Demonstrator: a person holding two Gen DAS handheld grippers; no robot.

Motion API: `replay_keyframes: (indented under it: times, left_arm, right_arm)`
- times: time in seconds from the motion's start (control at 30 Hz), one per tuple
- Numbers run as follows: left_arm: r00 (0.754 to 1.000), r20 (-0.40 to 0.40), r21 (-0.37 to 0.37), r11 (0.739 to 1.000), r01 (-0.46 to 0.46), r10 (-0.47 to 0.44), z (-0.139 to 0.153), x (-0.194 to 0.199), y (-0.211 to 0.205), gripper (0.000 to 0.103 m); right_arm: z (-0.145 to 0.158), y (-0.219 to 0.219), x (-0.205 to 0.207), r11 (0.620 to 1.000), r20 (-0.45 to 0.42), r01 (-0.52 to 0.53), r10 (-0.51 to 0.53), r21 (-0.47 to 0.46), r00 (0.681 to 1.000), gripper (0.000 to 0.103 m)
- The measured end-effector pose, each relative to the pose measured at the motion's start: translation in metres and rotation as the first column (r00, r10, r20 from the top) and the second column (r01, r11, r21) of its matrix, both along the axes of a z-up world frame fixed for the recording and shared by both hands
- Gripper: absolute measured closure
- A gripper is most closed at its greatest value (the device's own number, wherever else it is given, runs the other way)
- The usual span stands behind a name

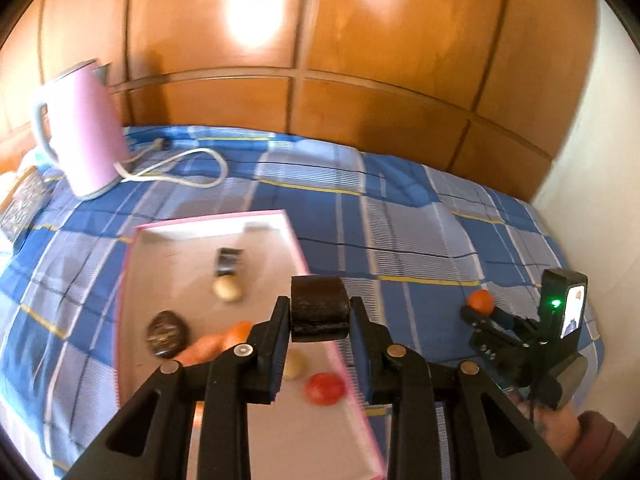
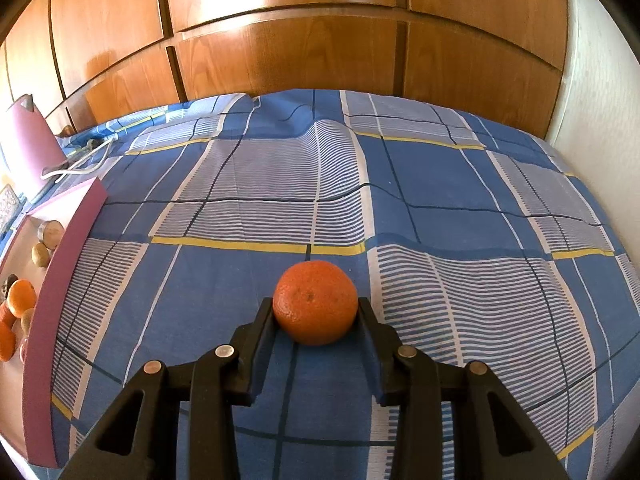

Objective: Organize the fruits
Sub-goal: 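Carry the cylinder piece into the tray and open the left tool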

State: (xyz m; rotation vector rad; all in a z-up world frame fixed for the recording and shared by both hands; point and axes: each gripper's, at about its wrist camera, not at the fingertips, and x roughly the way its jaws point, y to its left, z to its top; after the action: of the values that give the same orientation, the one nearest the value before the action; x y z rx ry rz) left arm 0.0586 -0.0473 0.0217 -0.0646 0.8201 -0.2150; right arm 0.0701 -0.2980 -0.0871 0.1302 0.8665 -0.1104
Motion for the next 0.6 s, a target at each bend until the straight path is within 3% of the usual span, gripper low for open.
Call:
replay_keyframes:
  times: [0.33, 0.6]
  left_arm:
    - [0.983, -0.050, -0.064, 0.982, -0.177, 0.174, -0.013, 0.003, 0.098, 0.074]
    - [0.976, -0.085, -0.085, 0.974, -0.209, 0.202, -0.028, 0.032, 0.103, 0.074]
  right_arm:
    - [0.000, 0.002, 0.000, 1.000, -0.003, 0.001, -0.001, -0.019, 1.000, 0.064]
    - [-0.001, 0.001, 0.001, 1.000, -0.001, 0.001, -0.001, -0.013, 1.000, 0.064]
